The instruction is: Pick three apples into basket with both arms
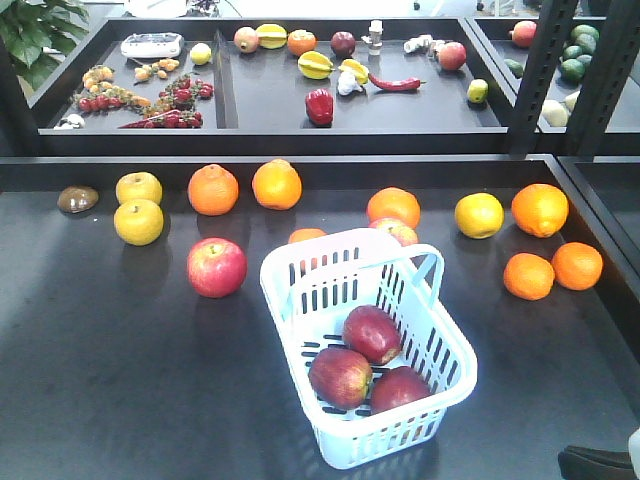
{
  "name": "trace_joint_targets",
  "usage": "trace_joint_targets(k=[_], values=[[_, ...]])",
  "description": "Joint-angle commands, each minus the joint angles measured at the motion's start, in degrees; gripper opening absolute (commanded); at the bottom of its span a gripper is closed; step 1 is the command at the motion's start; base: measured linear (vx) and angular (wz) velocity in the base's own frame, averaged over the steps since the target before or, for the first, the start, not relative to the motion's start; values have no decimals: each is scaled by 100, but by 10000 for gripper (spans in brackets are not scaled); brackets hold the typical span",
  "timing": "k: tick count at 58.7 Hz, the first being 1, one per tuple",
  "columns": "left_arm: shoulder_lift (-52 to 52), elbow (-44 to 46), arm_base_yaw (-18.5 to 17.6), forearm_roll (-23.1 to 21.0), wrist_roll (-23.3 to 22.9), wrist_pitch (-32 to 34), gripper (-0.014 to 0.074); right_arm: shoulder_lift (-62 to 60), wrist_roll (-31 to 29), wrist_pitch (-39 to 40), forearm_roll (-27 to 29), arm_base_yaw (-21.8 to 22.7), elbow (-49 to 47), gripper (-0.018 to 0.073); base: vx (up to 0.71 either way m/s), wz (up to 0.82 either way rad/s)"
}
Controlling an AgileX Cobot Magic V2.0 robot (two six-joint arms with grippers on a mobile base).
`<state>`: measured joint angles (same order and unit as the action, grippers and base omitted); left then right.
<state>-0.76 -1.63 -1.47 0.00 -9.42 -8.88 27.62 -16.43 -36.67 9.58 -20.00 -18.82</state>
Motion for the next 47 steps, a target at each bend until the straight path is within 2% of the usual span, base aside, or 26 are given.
trace_joint_targets(k=[1, 20, 29, 35, 40, 47], values=[[-19, 148, -4, -78, 4, 471, -6, 25, -9, 332, 6, 18, -154, -9, 0, 0], [-19, 148, -4, -78, 4, 471, -6, -193, 23, 515, 38, 18, -87, -9, 0, 0], [-19, 148, -4, -78, 4, 471, -6, -782, 69, 2104, 59, 18, 702, -9, 0, 0], [-19, 148, -4, -78, 4, 471, -6, -1241, 330, 2462, 54, 34, 1276, -9, 0, 0], [-19, 148, -4, -78, 4, 471, -6, -1612, 714, 2289, -29, 295, 1520, -9, 0, 0], [-19, 148, -4, -78, 4, 471, -6, -2080, 1478, 2206, -391, 960, 1758, -9, 0, 0]])
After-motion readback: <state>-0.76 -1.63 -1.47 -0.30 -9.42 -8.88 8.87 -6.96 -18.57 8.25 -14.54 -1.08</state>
